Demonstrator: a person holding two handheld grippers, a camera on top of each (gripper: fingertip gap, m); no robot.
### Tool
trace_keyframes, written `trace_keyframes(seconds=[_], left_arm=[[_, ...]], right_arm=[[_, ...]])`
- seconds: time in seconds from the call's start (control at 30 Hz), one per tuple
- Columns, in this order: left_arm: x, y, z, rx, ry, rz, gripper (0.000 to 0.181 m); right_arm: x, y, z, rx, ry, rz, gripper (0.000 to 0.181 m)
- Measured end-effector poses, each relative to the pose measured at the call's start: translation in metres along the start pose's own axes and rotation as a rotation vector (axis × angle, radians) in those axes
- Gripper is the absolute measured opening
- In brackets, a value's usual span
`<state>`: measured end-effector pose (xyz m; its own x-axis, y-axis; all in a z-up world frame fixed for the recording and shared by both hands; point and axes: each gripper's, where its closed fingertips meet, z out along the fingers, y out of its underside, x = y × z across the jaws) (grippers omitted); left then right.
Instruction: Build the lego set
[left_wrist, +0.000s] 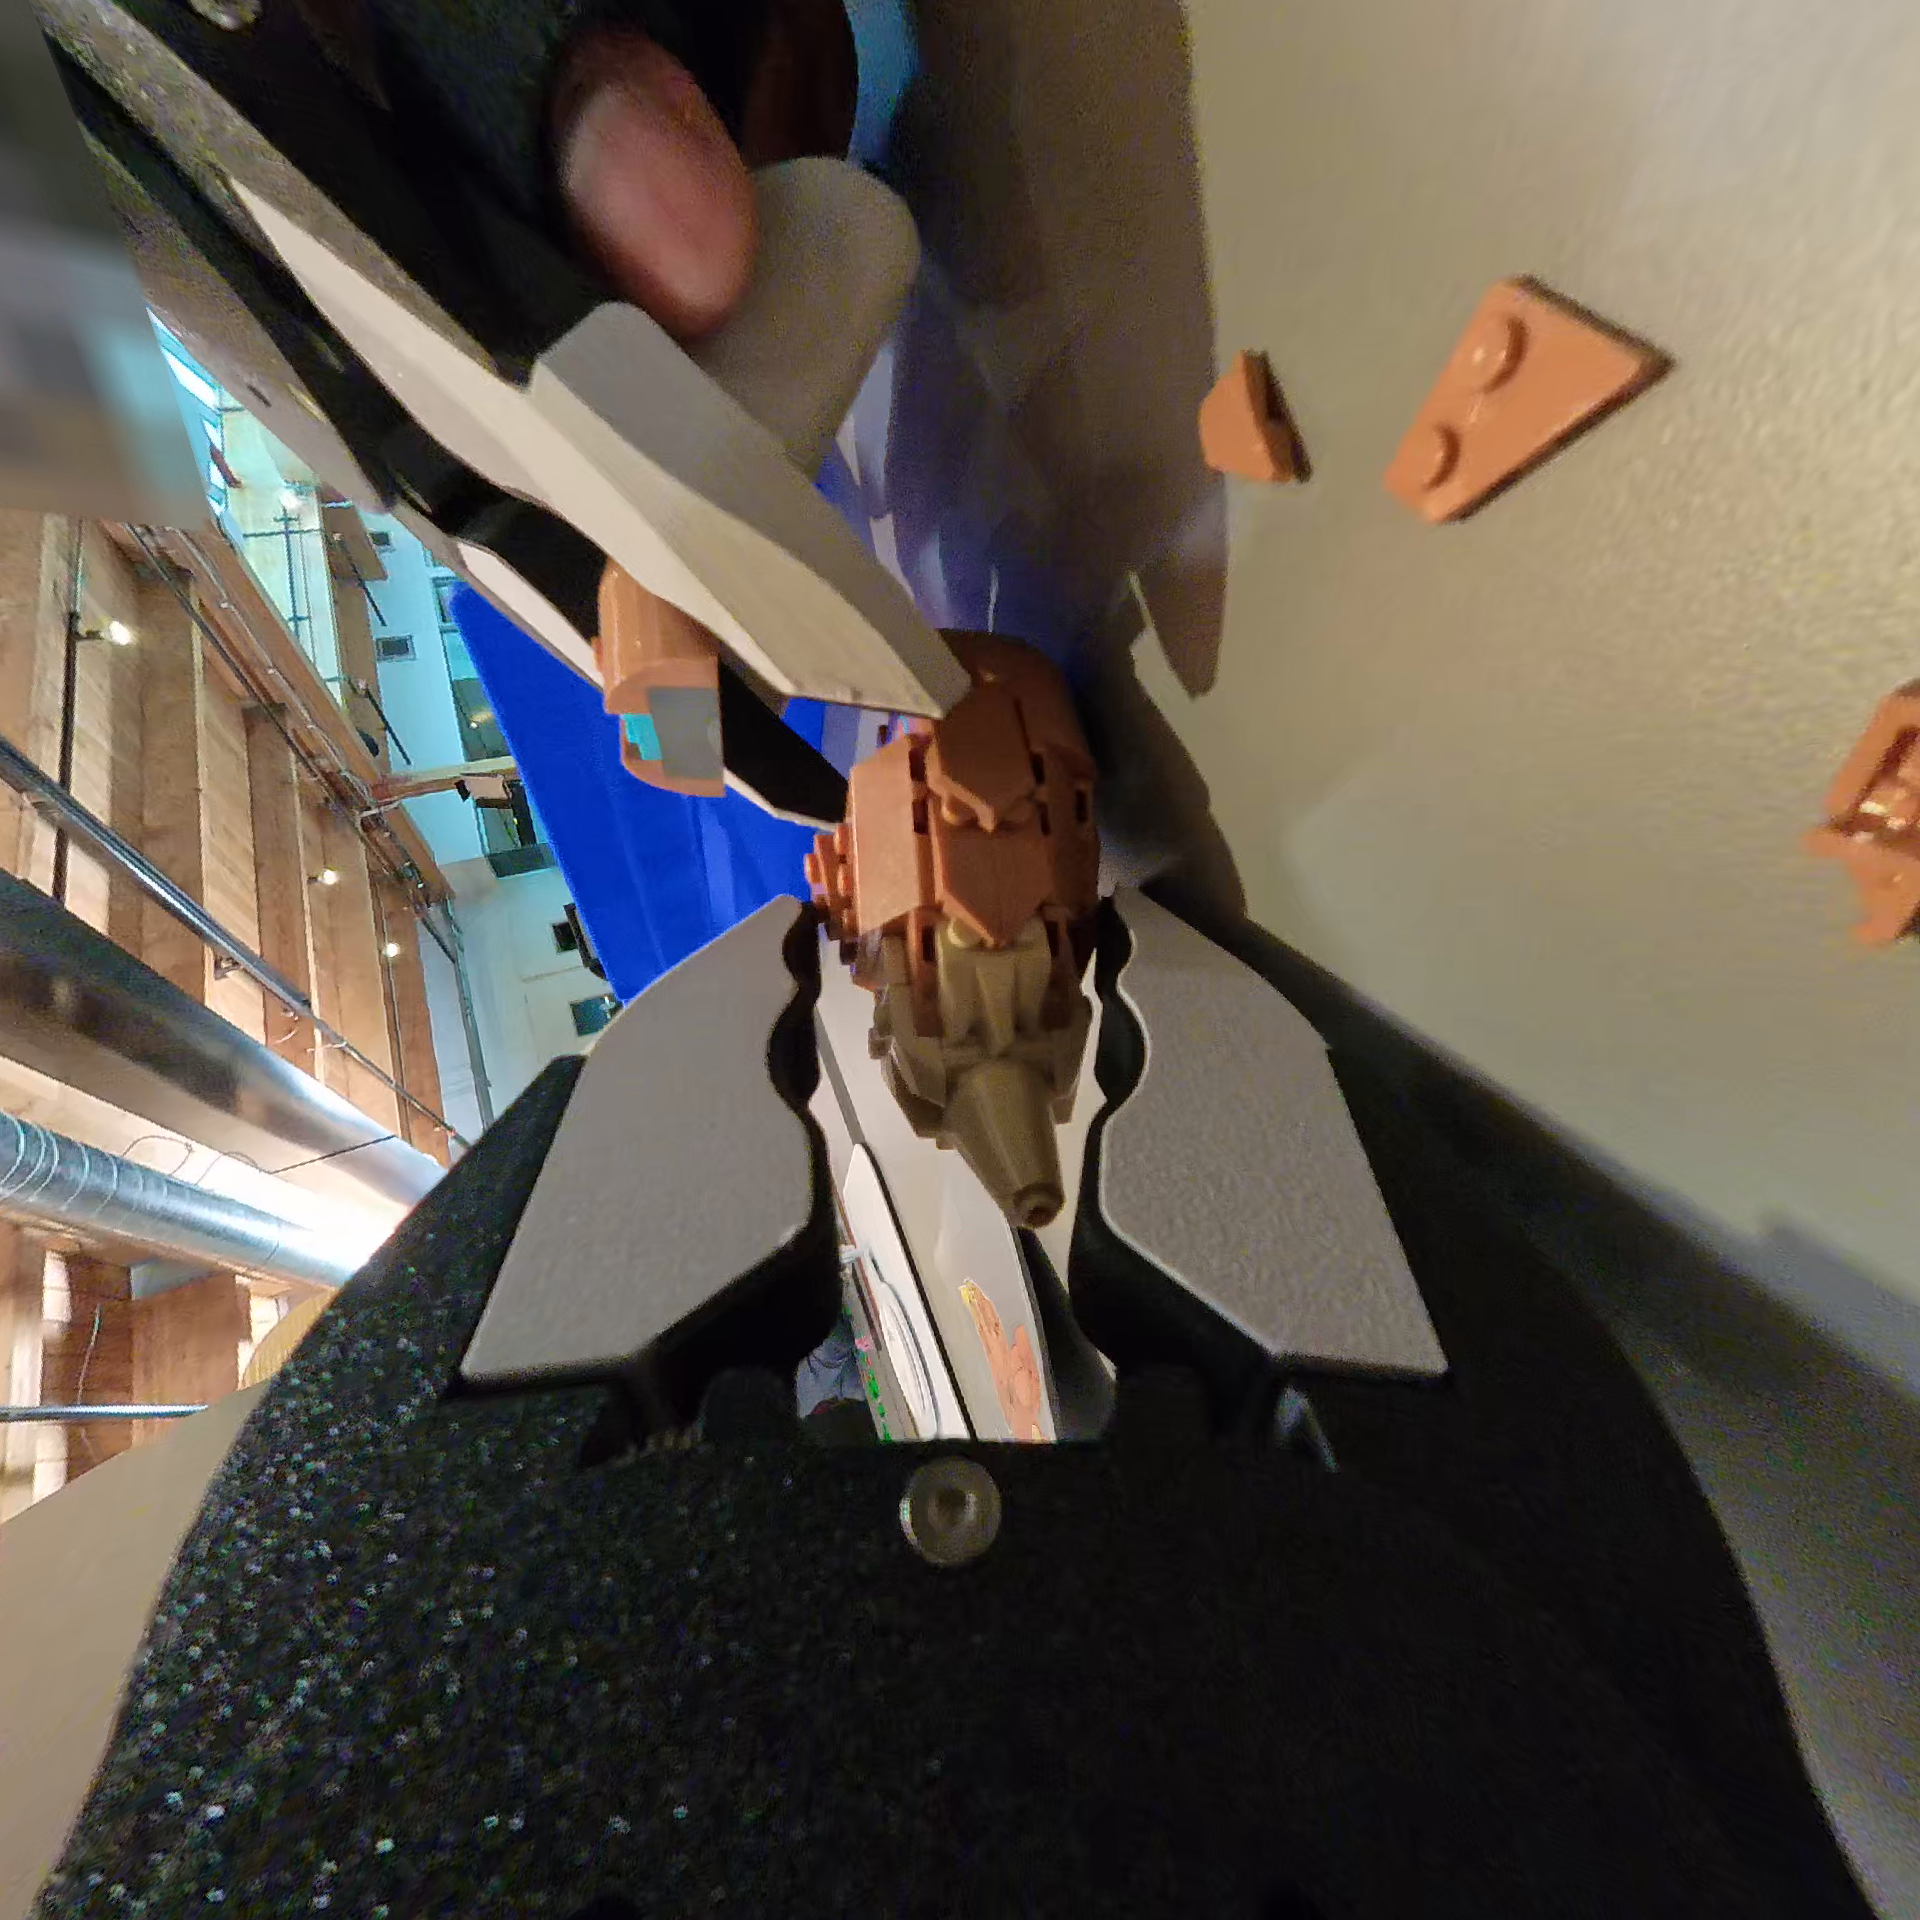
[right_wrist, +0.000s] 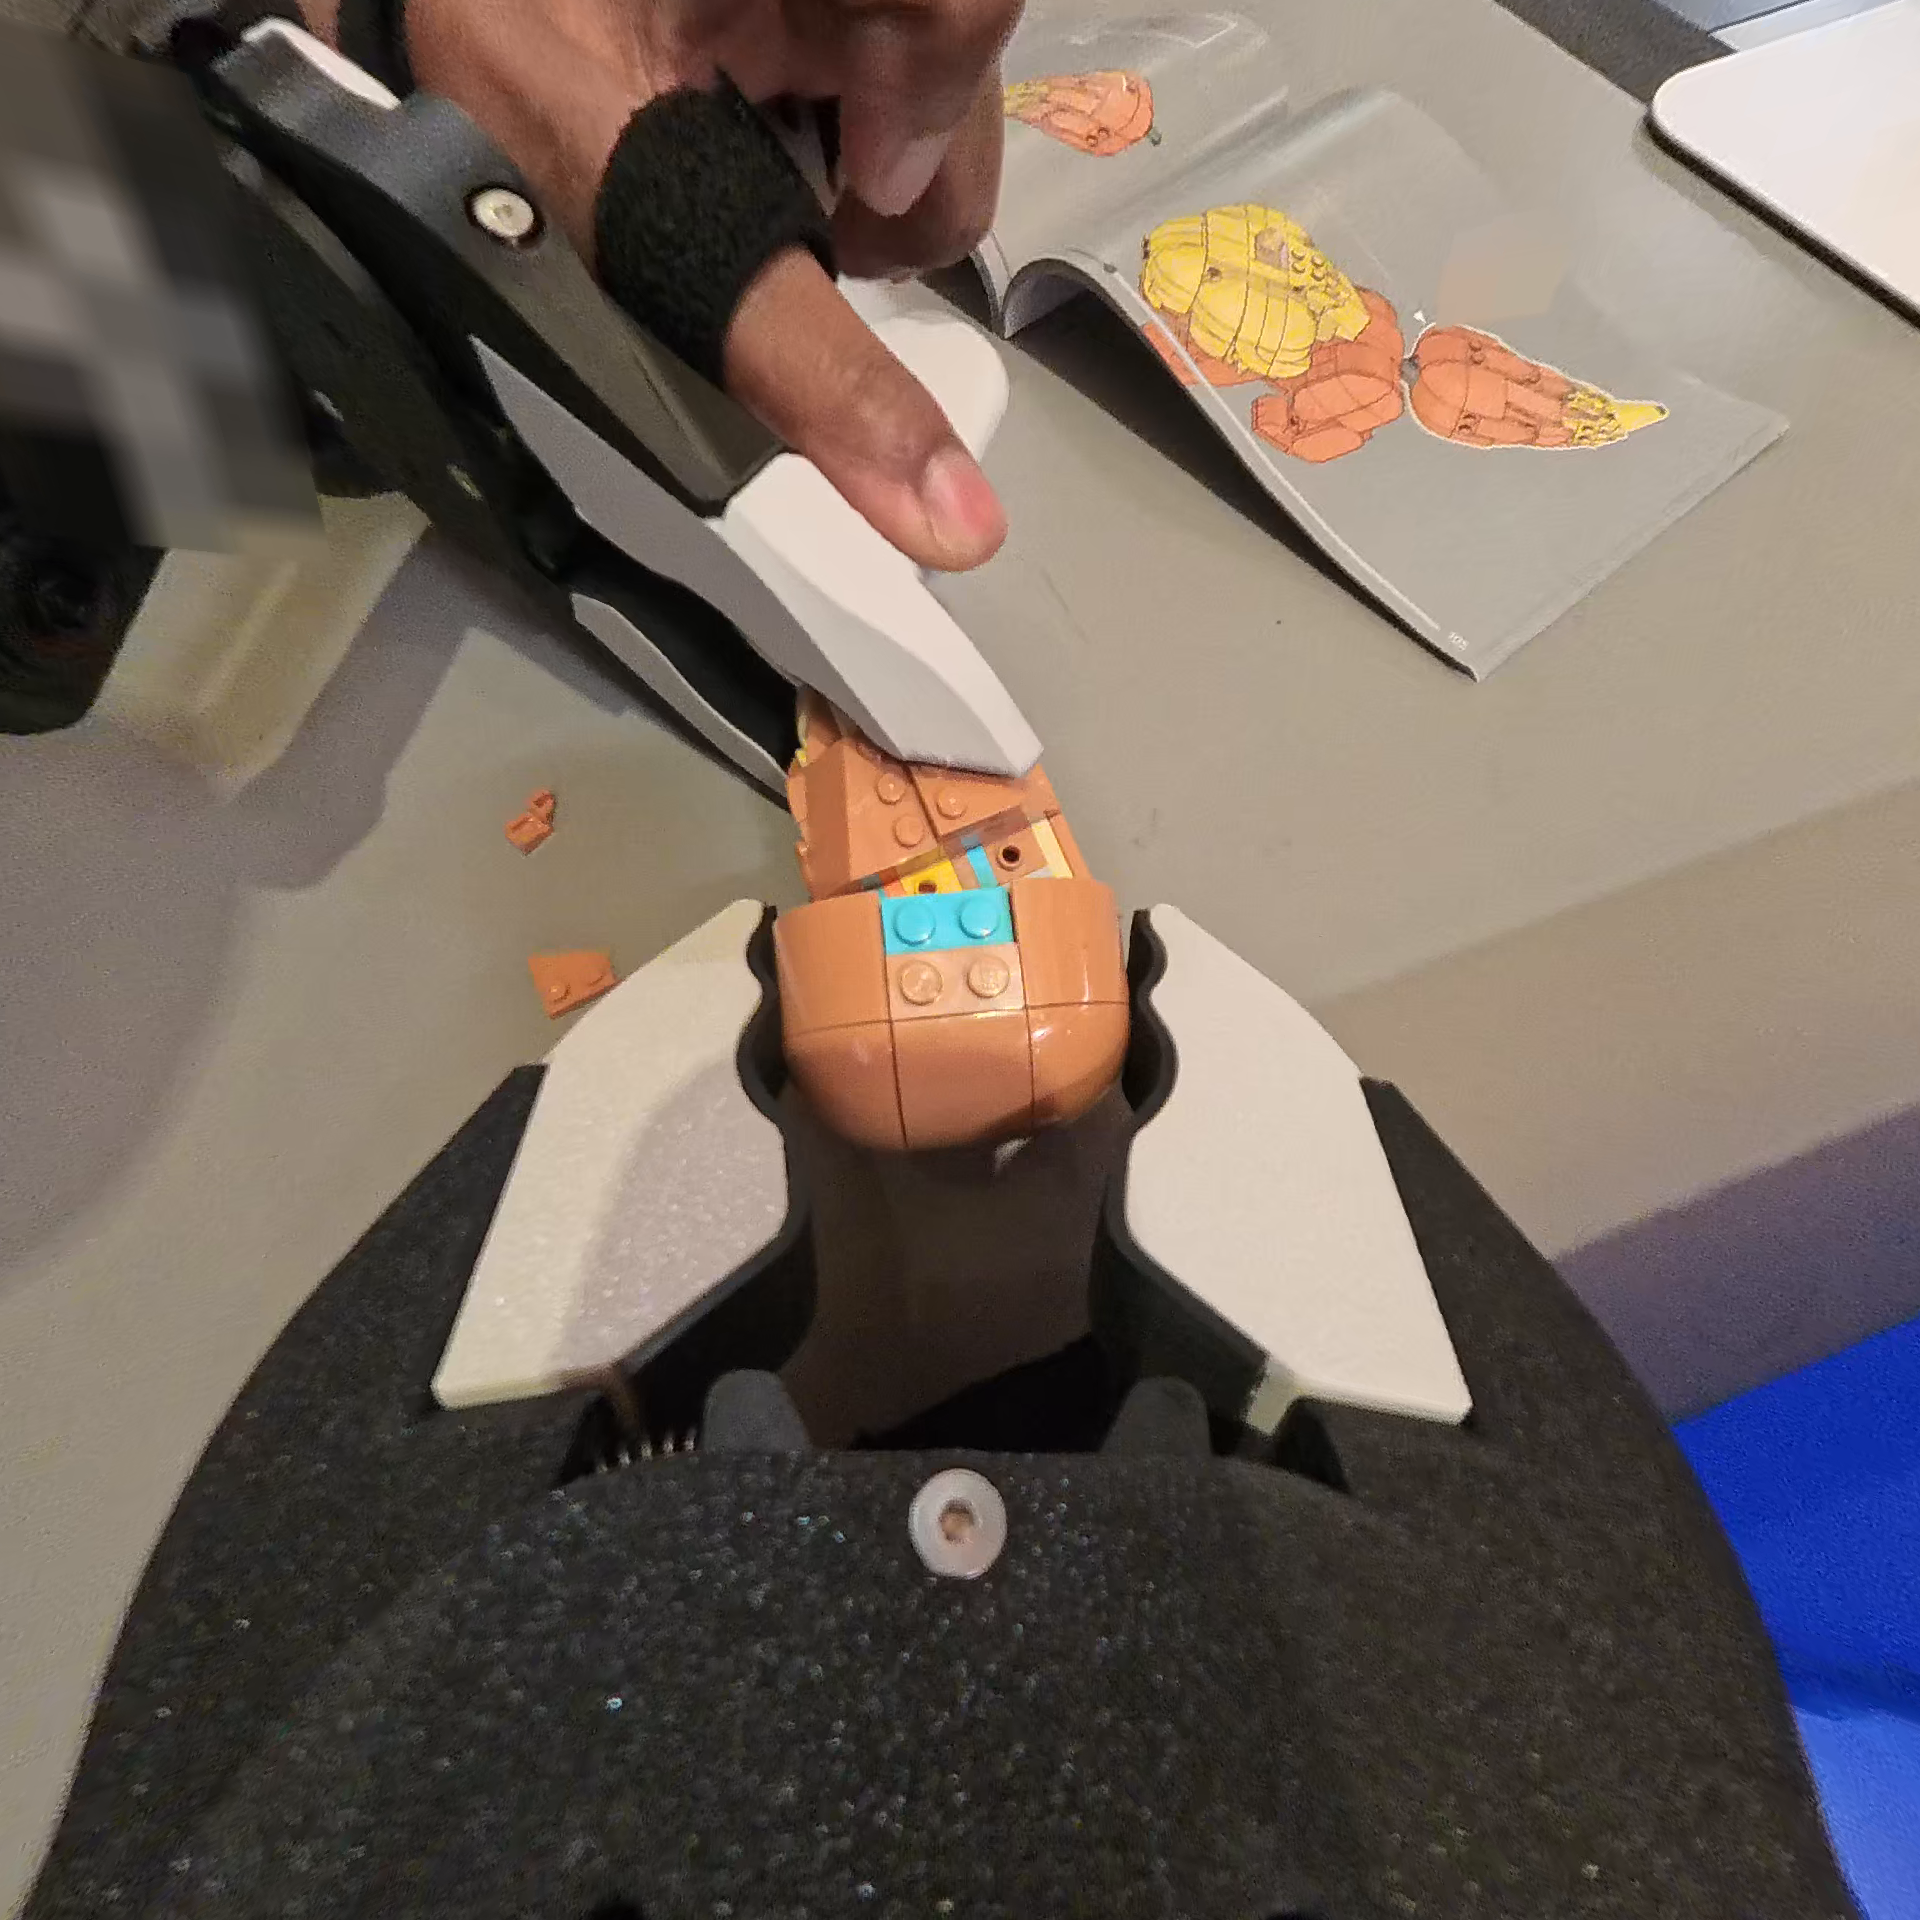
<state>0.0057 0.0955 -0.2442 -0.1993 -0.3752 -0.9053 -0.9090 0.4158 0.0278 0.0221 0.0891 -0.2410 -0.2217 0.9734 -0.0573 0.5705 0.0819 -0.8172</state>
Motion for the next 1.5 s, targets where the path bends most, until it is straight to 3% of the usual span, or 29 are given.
trace_keyframes(seconds=[0.27,0.67,0.77,0.9,1.03,1.23,1.5], left_arm=[[-0.003,0.002,-0.004,0.028,0.012,-0.059,0.065],[0.005,0.021,-0.017,-0.031,0.114,-0.222,0.069],[0.009,0.024,-0.025,-0.054,0.197,-0.392,0.069],[0.0,0.012,-0.03,0.021,0.203,-0.609,0.069],[0.014,0.013,-0.027,-0.036,0.22,-0.604,0.07],[0.013,0.011,-0.024,-0.005,0.206,-0.717,0.074],[0.021,0.014,-0.016,0.068,0.393,-0.791,0.081]], right_arm=[[-0.003,0.008,0.011,-0.063,-0.024,-0.014,0.064],[-0.004,0.009,0.012,-0.074,-0.04,-0.013,0.064],[-0.003,0.009,0.011,-0.071,-0.041,-0.007,0.064],[-0.004,0.009,0.011,-0.068,-0.044,-0.005,0.064],[-0.007,0.007,0.012,-0.061,-0.053,-0.011,0.064],[-0.004,0.006,0.016,-0.073,-0.041,0.014,0.064],[-0.004,-0.005,0.008,-0.015,-0.059,0.105,0.055]])
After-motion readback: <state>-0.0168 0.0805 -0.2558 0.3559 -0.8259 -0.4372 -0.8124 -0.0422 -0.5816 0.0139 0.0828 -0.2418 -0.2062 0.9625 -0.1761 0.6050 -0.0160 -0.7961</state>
